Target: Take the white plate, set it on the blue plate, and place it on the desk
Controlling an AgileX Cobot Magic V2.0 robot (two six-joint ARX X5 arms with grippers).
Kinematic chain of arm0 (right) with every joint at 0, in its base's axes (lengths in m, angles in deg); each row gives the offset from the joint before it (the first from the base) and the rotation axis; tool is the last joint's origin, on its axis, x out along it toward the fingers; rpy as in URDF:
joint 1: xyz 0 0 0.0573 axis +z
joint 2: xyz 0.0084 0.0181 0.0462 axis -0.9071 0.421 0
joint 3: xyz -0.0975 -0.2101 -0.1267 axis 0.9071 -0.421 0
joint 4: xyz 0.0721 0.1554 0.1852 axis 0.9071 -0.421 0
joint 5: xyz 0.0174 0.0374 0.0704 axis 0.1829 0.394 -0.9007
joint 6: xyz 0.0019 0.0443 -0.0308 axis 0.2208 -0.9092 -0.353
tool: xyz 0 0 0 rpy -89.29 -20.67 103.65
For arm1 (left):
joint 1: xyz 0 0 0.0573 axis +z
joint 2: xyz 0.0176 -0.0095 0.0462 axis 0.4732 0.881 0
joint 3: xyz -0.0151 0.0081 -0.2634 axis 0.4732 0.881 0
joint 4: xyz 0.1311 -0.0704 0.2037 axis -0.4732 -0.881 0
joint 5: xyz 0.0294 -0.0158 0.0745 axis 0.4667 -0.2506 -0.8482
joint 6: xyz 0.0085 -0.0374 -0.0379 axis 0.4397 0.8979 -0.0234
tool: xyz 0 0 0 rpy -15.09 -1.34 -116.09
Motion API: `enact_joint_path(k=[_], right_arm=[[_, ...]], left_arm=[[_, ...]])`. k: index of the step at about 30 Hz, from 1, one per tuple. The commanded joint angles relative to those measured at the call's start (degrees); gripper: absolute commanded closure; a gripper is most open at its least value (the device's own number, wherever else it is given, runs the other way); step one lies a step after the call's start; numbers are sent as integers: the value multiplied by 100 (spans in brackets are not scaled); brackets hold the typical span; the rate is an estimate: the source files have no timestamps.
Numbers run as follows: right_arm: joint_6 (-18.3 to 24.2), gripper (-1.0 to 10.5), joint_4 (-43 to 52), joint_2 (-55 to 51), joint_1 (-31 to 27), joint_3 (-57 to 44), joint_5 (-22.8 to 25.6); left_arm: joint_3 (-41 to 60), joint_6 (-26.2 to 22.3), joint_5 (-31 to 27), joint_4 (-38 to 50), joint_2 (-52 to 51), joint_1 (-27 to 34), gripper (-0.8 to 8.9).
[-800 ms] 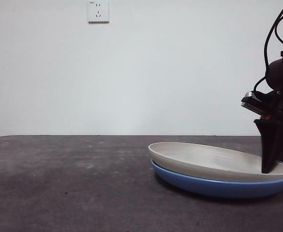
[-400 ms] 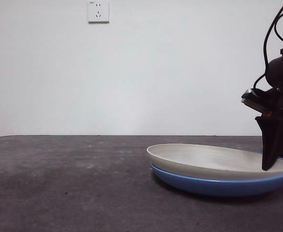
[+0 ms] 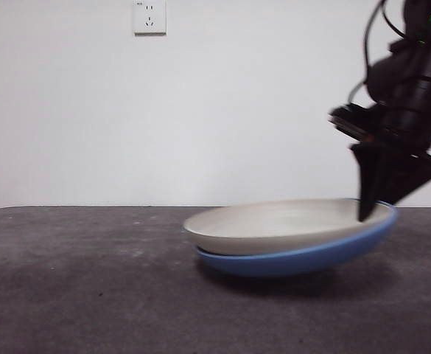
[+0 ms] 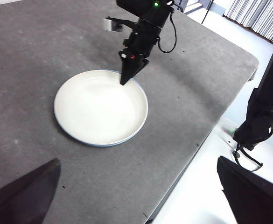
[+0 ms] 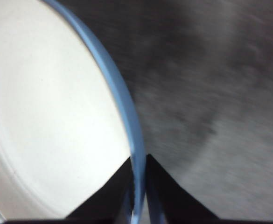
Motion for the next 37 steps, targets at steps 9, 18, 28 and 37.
enact_joint_path(k=[9,18,28,37], right_arm=[[-935,938,632,332,964,367,-79],[-1051,939,826,833,1097,481,-190],[-1034,892,754,901,1051,479,-9],[-1034,553,603,811,1010,542,435]], left_arm=[[-46,-9,-7,70,20,-26,218],[-46,-9,-9,68,20,-26,218],[-46,-9,-9,70,20,-26,218],[-46,-9,-7,68,20,-26,218]])
